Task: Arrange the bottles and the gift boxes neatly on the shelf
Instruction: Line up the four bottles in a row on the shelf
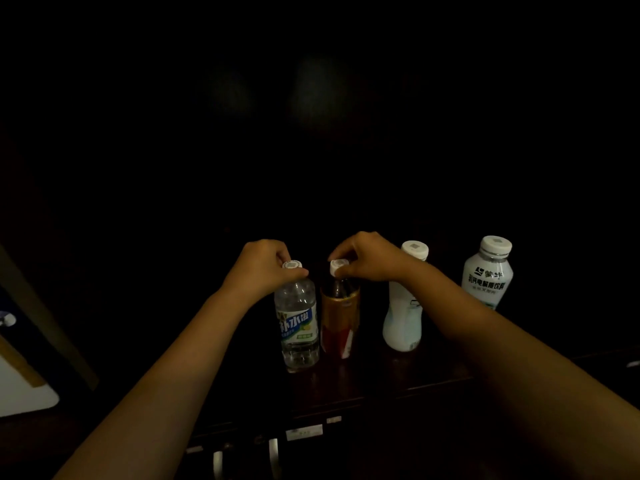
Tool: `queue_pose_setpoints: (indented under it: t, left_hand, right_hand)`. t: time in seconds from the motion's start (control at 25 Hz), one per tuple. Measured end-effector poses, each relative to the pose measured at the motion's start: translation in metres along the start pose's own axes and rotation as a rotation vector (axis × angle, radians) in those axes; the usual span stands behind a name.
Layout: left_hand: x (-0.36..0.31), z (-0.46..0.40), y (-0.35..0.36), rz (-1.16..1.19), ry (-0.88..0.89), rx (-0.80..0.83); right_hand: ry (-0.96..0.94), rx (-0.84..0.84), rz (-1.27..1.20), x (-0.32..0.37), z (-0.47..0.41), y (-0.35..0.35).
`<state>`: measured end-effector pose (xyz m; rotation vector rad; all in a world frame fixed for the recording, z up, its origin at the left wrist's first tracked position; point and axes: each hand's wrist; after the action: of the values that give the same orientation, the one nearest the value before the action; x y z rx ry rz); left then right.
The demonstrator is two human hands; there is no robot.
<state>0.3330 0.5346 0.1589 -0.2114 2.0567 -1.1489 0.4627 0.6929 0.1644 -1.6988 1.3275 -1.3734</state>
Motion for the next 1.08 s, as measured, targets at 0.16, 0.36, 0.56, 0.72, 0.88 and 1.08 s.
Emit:
queue_pose_setpoints:
  t: [0.16,0.36,0.56,0.72,0.88,1.08]
  left_hand:
    - [0.002,-0.001,0.001,0.002,0.019,0.015]
    - [0.011,-0.007,-0.007,0.092,0.054,0.259]
    - [0.014,-0.009,-0.007,0.14,0.054,0.263]
    - [0.017,-0.006,-0.008,0.195,0.062,0.275]
    - [0.018,-0.004,-0.011,0.283,0.027,0.288]
    - [0.016,-0.003,-0.009,0.286,0.02,0.265]
  right_hand:
    - [-0.014,0.032,-0.015,0.003,0.001,-0.002]
    - [0.019,-0.072,0.033,0.002,0.004,0.005]
    - [-0.016,0.017,-0.051,-0.005,0.01,-0.007]
    - [0.076,-0.139,-0.108,-0.006,0.013,0.006]
    - [0.071,-0.158,-0.176,-0.008,0.013,0.009]
    - [0.029,-0.137,-0.22,-0.003,0.01,0.015]
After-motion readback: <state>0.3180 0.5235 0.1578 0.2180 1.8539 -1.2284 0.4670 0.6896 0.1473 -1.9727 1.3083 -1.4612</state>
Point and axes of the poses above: each hand's wrist, its own z-axis away from the middle knuckle, its own y-axis out of the palm, x = y × z, and after that the axes turned 10 degrees about -y, right-handed
